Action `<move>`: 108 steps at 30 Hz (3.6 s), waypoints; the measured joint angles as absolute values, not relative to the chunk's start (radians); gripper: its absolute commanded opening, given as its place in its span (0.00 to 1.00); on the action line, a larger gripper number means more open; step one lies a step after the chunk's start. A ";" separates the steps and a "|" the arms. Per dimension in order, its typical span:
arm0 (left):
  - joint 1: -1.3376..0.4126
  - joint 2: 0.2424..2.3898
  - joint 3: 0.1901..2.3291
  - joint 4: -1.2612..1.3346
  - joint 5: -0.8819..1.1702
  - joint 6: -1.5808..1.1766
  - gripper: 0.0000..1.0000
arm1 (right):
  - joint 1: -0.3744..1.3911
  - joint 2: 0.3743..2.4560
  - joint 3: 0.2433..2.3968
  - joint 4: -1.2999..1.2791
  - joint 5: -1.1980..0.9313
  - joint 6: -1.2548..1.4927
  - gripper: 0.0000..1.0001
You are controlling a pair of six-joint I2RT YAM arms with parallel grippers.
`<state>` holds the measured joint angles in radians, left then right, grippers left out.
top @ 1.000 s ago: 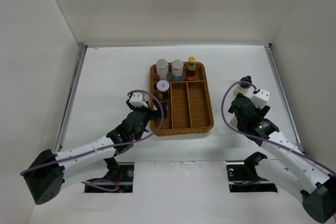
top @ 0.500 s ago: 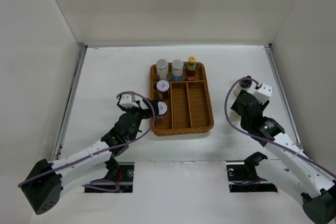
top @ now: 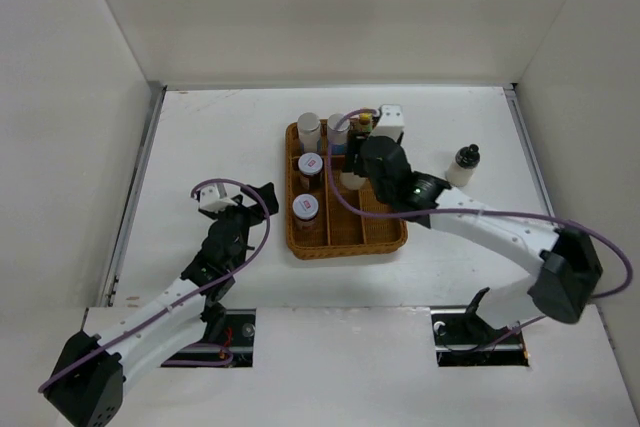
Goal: Organize the condiment bottles
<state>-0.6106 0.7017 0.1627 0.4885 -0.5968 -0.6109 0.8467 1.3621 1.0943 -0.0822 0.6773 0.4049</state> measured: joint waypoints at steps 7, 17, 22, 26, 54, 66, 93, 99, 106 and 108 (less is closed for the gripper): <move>-0.602 0.725 0.162 0.490 -0.572 -0.633 1.00 | 0.843 1.569 1.161 -0.017 0.617 0.369 0.48; -0.602 0.737 0.162 0.491 -0.555 -0.637 1.00 | 0.824 1.753 1.195 0.089 0.610 0.355 0.56; -0.602 0.734 0.162 0.491 -0.548 -0.637 1.00 | 0.824 1.776 1.202 0.141 0.644 0.344 0.82; -0.601 0.737 0.162 0.490 -0.543 -0.637 1.00 | 0.824 1.697 1.164 0.144 0.658 0.343 0.93; -0.605 0.807 0.163 0.507 -0.496 -0.637 1.00 | 0.070 1.505 0.947 -0.067 0.482 0.329 0.90; -0.604 0.823 0.163 0.526 -0.492 -0.637 1.00 | 0.093 1.483 0.904 -0.069 0.451 0.359 0.55; -0.530 0.891 0.164 0.489 -0.526 -0.707 1.00 | 0.978 1.457 0.890 0.005 0.588 0.403 0.62; -0.520 0.883 0.164 0.461 -0.520 -0.720 1.00 | 1.028 1.516 0.921 0.015 0.662 0.382 0.88; -0.517 0.877 0.164 0.447 -0.518 -0.726 1.00 | 1.041 1.486 0.936 0.031 0.683 0.374 1.00; -0.517 0.877 0.164 0.444 -0.518 -0.727 1.00 | 1.037 1.432 0.931 0.026 0.686 0.371 1.00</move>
